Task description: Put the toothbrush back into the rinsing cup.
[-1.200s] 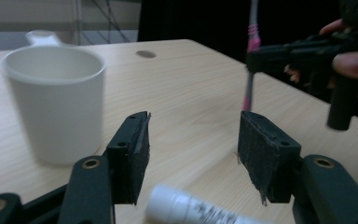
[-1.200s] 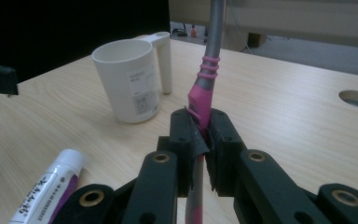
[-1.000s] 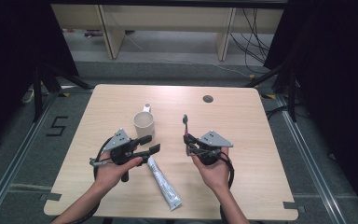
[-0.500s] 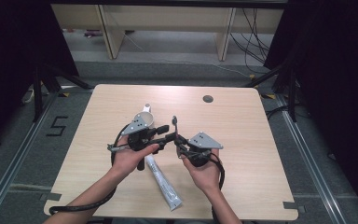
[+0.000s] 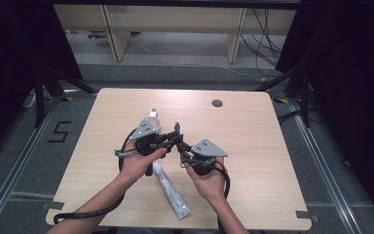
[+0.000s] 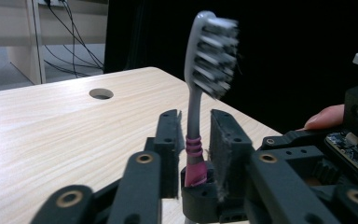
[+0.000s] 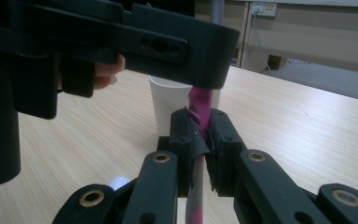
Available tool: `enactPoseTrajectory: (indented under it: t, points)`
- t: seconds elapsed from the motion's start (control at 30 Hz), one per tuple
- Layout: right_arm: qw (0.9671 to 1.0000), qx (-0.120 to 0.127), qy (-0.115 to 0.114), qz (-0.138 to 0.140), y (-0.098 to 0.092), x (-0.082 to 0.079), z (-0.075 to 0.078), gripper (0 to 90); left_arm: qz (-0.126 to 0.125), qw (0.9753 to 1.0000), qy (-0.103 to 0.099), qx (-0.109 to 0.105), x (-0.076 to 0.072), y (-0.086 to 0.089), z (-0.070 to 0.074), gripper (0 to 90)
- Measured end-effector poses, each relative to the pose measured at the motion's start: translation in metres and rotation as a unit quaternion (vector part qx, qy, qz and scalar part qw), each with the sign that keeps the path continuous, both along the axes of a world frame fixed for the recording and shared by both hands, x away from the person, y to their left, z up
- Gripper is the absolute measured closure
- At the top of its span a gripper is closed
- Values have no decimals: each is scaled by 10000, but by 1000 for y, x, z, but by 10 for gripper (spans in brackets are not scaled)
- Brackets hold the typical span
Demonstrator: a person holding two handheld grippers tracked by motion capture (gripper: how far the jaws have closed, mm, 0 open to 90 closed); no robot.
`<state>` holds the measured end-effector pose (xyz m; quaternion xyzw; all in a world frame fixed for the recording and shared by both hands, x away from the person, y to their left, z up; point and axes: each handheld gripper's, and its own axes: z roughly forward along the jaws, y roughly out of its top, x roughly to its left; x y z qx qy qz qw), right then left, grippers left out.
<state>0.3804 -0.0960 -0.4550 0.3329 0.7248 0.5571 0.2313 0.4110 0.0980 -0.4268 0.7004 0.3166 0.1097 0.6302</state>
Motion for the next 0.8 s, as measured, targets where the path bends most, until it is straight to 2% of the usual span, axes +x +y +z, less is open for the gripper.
enactPoseTrajectory:
  t: [0.1, 0.13, 0.23, 0.33, 0.37, 0.4, 0.6, 0.67, 0.77, 0.8]
  points:
    - [10000, 40, 69, -48, 2, -2, 1, 820, 83, 10000, -52, 21, -1, 0, 1, 796]
    - [10000, 10, -50, -10, 3, -1, 1, 820, 93, 9999, -77, 25, -1, 0, 1, 816]
    - [9999, 124, -2, -12, 5, -1, 0, 819, 86, 9999, -130, 55, -1, 1, 1, 825]
    - [9999, 84, -35, -75, 7, -1, 1, 817, 120, 9997, -192, 82, -2, 2, 2, 828]
    - [9998, 149, 38, -88, 8, -2, 2, 814, 127, 9997, -214, 75, -2, 2, 2, 829]
    - [9999, 117, -9, -33, 8, 0, 2, 804, 149, 9995, -278, 92, -2, 2, 3, 830]
    - [10000, -21, 57, -74, 8, 1, 1, 644, 311, 9981, -518, 95, -1, 7, 8, 832]
    - [9999, 21, 144, -8, 7, 1, -1, 613, 360, 9978, -548, 81, -1, 9, 10, 832]
    - [10000, -38, 59, 3, 2, 0, -2, 568, 439, 9971, -619, 108, 1, 13, 12, 832]
    - [9999, 45, 151, 15, 1, -1, -2, 553, 460, 9969, -634, 98, 2, 14, 13, 832]
